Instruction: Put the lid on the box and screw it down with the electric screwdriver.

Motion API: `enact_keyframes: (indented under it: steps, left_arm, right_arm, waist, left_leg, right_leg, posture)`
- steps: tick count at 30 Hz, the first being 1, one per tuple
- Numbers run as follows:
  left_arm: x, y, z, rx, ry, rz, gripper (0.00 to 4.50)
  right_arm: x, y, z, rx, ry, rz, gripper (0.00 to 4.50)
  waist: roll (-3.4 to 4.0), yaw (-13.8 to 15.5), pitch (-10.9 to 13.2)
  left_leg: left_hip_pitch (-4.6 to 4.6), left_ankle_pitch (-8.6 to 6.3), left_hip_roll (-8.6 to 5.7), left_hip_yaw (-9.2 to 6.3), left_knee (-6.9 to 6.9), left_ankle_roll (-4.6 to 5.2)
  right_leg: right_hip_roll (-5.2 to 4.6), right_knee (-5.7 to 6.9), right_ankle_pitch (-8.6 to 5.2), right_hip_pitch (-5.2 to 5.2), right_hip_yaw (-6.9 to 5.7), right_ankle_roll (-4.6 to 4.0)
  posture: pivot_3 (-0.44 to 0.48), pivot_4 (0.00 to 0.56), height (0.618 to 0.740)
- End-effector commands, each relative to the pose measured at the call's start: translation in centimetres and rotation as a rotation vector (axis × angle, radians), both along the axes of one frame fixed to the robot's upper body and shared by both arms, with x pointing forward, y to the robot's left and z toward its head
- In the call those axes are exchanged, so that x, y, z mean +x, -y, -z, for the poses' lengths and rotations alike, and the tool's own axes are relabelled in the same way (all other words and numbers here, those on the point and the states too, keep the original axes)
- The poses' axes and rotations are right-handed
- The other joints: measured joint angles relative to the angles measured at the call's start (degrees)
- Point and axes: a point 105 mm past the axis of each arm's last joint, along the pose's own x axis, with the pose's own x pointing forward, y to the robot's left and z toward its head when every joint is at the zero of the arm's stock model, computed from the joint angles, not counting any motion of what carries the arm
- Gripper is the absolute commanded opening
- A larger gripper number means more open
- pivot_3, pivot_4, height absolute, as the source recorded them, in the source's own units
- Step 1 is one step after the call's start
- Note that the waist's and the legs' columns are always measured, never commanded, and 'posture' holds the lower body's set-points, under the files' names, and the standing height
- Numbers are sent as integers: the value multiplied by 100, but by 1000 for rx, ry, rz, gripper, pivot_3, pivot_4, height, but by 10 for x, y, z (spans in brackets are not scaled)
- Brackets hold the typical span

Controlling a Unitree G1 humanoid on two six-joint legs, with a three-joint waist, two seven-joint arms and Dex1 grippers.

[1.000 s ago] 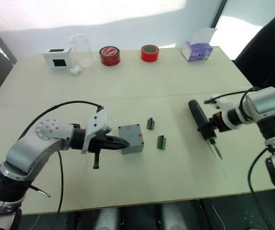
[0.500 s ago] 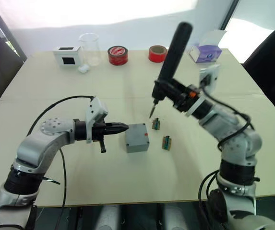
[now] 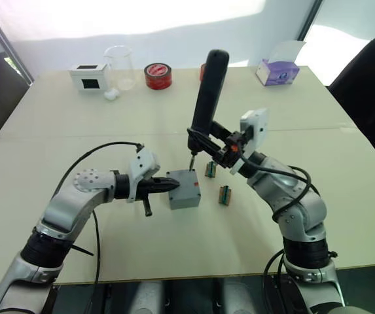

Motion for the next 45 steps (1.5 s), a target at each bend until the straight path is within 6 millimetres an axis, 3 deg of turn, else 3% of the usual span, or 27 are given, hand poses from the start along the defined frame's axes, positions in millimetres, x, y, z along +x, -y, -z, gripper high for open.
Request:
enact_keyframes:
  steps: [1, 15, 22, 29, 35, 45]
  left_arm:
    - [1, -1, 9, 25, -17, -7, 0]
    - [0, -1, 10, 15, -34, 4, 0]
    - [-2, 0, 15, 26, -44, 8, 0]
    - [-3, 0, 23, 40, -62, 2, 0]
    - [-2, -1, 24, 42, -67, -3, 0]
    - [-4, 1, 25, 46, -62, 1, 0]
  right_arm:
    - [-4, -2, -14, 15, 97, 1, 1851]
    - [2, 3, 5, -60, 119, 57, 1851]
    - [-2, -1, 29, -137, 72, 21, 1851]
    - [3, -3, 66, -246, -39, 42, 1851]
    - [3, -4, 85, -287, -103, 43, 1851]
    - [5, 1, 94, -285, -143, 56, 1851]
  waist:
    - [0, 0, 0]
    - [1, -4, -1]
    - [0, 0, -2]
    - [1, -13, -25]
    - [-1, 3, -106]
    - [3, 7, -166]
  left_leg:
    - [0, 0, 0, -1, 0, 0]
    - [6, 0, 1, 0, 0, 1]
    - [28, -4, 2, 2, -8, 6]
    - [171, -35, 16, 8, -50, 53]
    - [175, -37, 21, 6, -53, 54]
    - [186, -42, 25, 3, -55, 56]
  right_leg:
    - [0, 0, 0, 0, 0, 0]
    - [0, 0, 0, 5, 1, 0]
    - [0, -2, 0, 25, 1, 0]
    - [2, -71, -10, 163, -6, -10]
    - [2, -77, -12, 170, -8, -15]
    - [2, -79, -18, 182, -8, -25]
  posture:
    - [0, 150, 740]
    - [0, 150, 740]
    - [0, 150, 740]
    - [0, 150, 740]
    - [0, 150, 740]
    - [0, 150, 740]
